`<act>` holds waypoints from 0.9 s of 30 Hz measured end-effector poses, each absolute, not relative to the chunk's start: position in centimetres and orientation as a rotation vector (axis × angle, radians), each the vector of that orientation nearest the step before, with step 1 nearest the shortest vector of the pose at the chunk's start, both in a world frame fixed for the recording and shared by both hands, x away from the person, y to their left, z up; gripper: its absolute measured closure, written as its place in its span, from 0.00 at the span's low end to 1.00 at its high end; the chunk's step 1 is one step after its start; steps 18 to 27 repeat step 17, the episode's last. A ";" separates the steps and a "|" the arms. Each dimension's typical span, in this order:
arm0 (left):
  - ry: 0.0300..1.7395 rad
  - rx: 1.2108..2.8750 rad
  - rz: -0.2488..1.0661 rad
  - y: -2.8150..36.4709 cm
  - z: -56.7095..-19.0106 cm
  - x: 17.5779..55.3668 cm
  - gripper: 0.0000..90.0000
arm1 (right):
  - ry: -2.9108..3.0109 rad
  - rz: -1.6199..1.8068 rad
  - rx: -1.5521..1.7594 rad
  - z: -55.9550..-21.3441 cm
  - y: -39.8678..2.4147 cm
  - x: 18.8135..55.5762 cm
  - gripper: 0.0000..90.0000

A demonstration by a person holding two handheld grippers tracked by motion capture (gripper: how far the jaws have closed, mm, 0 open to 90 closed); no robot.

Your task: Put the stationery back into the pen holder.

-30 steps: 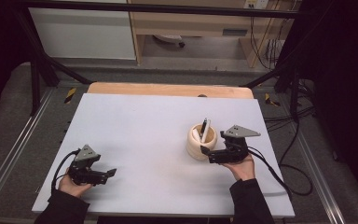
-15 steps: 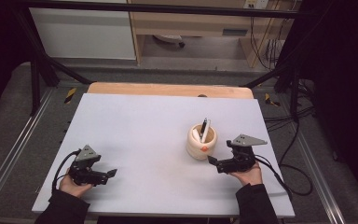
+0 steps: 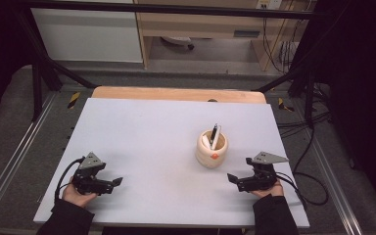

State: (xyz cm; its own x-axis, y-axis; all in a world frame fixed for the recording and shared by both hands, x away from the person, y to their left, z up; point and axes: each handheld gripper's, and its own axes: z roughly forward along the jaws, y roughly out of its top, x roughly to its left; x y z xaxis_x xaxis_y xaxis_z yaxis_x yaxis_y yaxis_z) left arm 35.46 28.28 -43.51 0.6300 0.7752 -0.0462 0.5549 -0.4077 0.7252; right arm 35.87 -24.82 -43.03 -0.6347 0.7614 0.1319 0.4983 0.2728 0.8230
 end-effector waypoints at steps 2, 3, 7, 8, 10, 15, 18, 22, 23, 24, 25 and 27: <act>1.031 2.127 0.389 28.3 -43.5 35.4 0.12 | 2.258 1.296 1.168 -43.3 -25.1 35.8 0.00; 1.032 2.126 0.388 28.3 -43.5 35.4 0.12 | 2.265 1.288 1.158 -43.4 -25.3 35.8 0.00; 1.030 2.127 0.382 28.3 -43.7 35.5 0.12 | 2.270 1.287 1.173 -43.7 -25.7 35.6 0.01; 1.030 2.130 0.383 28.3 -43.7 35.5 0.12 | 2.267 1.287 1.173 -43.8 -25.7 35.6 0.01; 1.027 2.134 0.382 28.3 -43.8 35.5 0.12 | 2.262 1.291 1.168 -43.8 -25.8 35.5 0.01; 1.025 2.128 0.386 28.3 -43.7 35.4 0.12 | 2.263 1.294 1.160 -43.8 -25.9 35.4 0.00; 1.025 2.128 0.386 28.3 -43.7 35.4 0.12 | 2.263 1.293 1.159 -43.8 -25.9 35.4 0.00; 1.025 2.128 0.386 28.3 -43.7 35.4 0.12 | 2.263 1.293 1.159 -43.8 -25.9 35.4 0.00; 1.025 2.128 0.386 28.3 -43.7 35.4 0.12 | 2.263 1.293 1.159 -43.8 -25.9 35.4 0.00; 1.025 2.128 0.386 28.3 -43.7 35.4 0.12 | 2.263 1.293 1.159 -43.8 -25.9 35.4 0.00; 1.025 2.128 0.386 28.3 -43.7 35.4 0.12 | 2.263 1.293 1.159 -43.8 -25.9 35.4 0.00; 1.025 2.128 0.386 28.3 -43.7 35.4 0.12 | 2.263 1.293 1.159 -43.8 -25.9 35.4 0.00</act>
